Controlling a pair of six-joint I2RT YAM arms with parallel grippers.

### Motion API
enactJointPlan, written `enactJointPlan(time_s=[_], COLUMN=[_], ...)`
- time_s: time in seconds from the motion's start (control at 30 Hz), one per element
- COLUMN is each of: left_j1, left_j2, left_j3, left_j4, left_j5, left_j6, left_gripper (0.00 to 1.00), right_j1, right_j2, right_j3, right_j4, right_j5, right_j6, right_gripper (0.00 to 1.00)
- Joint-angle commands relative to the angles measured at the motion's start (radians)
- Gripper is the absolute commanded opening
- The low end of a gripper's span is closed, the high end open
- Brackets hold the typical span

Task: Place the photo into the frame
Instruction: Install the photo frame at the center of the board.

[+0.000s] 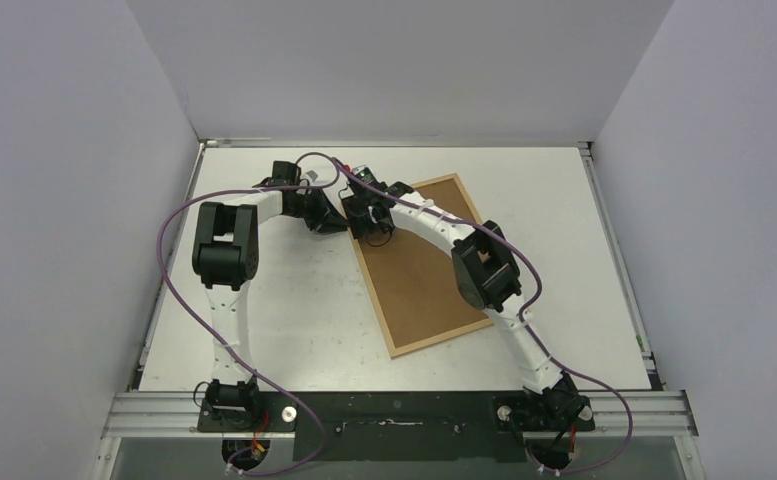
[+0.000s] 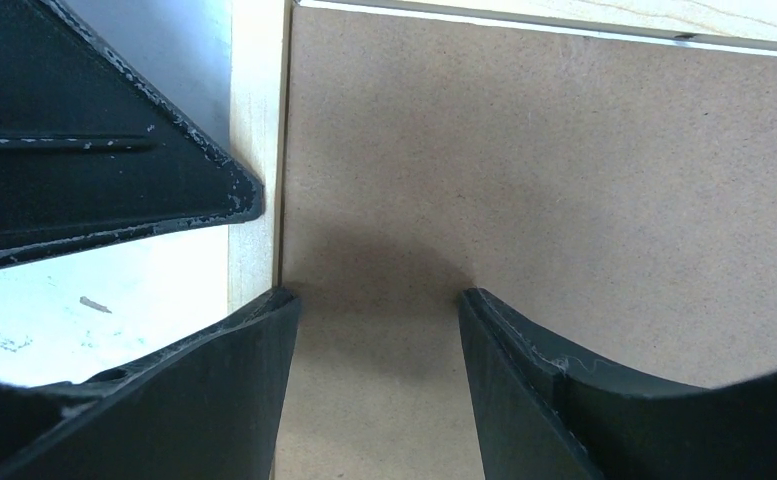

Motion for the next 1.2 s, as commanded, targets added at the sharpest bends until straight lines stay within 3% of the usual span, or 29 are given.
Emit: enactJointPlan(time_s=[0.0,0.47,0.77,0.93,1.03,1.17], left_j1=[-0.036,-0.035,0.008,0.026,0.033,0.032], left_j2=[0.116,0.107,0.059,0.09,0.109,0.164], left_j3=[-0.069,-0.053,0.102,0.366,0.45,0.568], left_j4=[-0.148,-0.156,-0.212,-0.381,-0.363,-0.317], left_j5=[-0.181,-0.175,-0.145,-0.189,-0.155,-0.114], left_j6=[0.077,0.077,0.092,0.167,0.164,0.18], left_gripper=[0.14,0.14,0.15,0.23,0.3,0.44], right_j1=[0.005,0.018,-0.03,-0.106,-0.161,-0.256], right_j2=[0.149,0.143,-0.093,-0.326,-0.476,-0.641], right_j3=[-0.044,-0.082,0.043,-0.126,-0.285,-0.471], right_j4=[-0.18,-0.165,-0.043,0.09,0.114,0.02], right_j5=[0.093,0.127,0.098,0.11,0.138,0.187], right_j6=[-0.04,-0.065,0.027,0.19,0.275,0.352], right_gripper=[0.6,0.52,0.56,0.63,0.66,0.67])
